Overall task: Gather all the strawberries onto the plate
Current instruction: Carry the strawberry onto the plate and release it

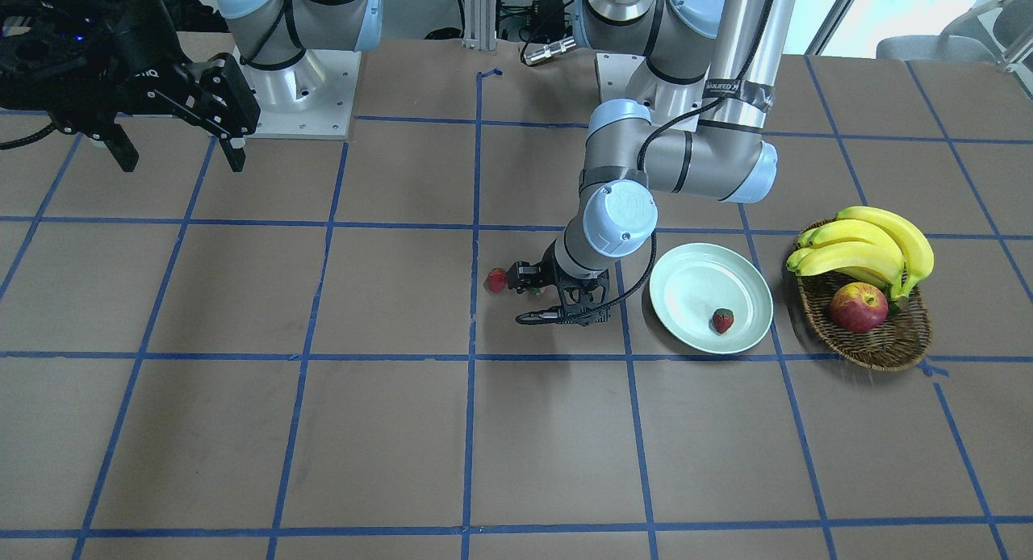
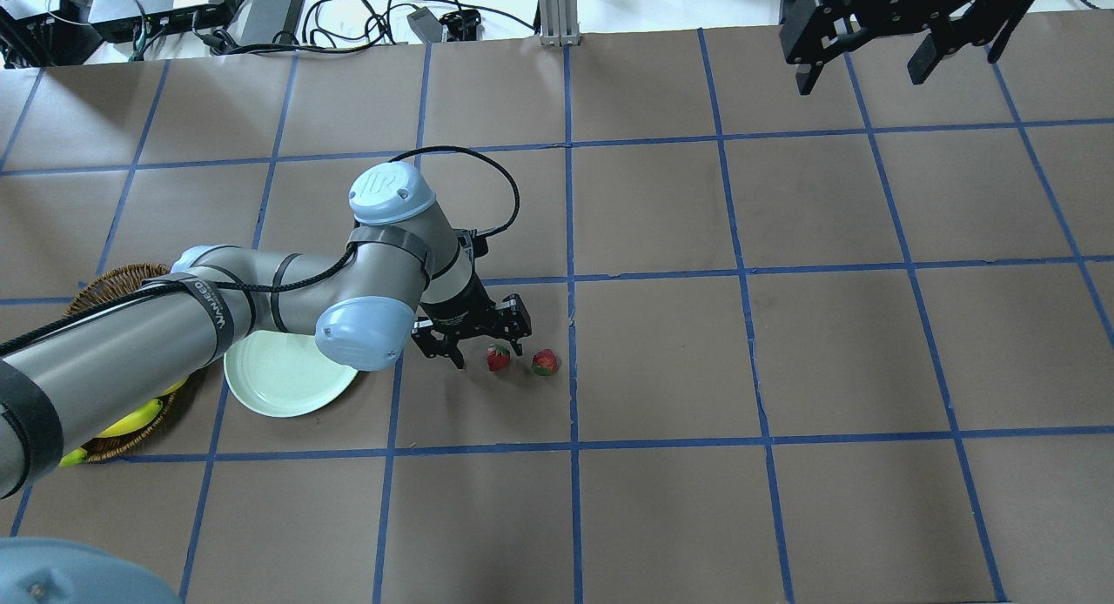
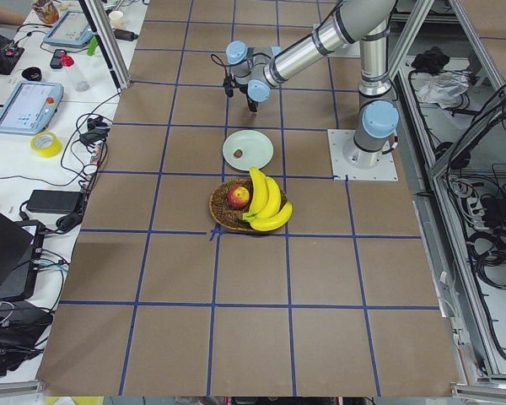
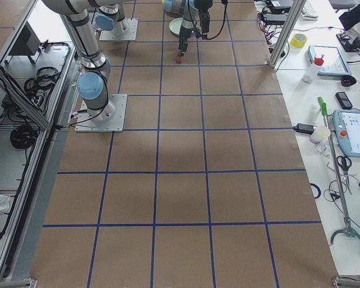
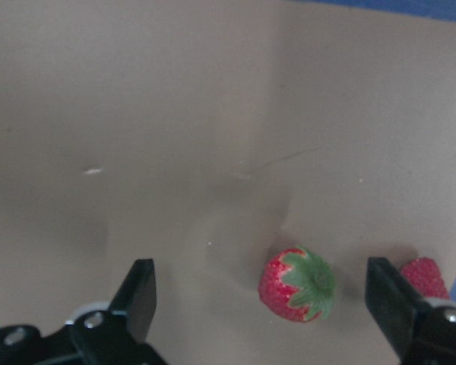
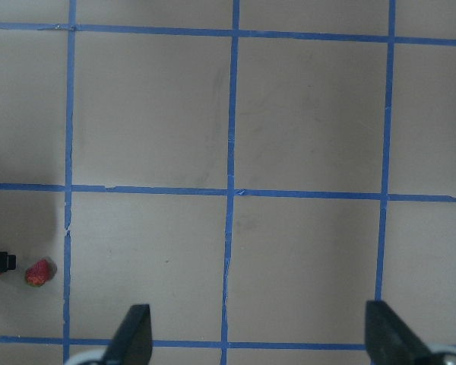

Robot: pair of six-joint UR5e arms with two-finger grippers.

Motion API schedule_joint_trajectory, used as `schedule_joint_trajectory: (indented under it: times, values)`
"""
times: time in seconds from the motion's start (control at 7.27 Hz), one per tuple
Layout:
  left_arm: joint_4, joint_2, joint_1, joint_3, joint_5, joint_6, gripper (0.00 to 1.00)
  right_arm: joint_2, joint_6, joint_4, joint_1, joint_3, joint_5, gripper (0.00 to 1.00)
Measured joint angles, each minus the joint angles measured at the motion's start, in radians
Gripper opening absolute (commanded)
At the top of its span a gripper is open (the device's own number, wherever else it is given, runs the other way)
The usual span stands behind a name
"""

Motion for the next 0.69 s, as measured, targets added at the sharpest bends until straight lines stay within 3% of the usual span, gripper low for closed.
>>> schedule_joint_trajectory:
  times: [0.41,0.69]
  values:
    - [-0.001,0.002,0.0,0.006,0.004,0.014,0.0,0.0,0.0,0.0,-0.001,0.0,0.0,1.0]
    - [-0.029,0.012,0.007,0.064,0.058,0.033,0.0,0.0,-0.001,0.0,-0.001,0.0,0.0,1.0]
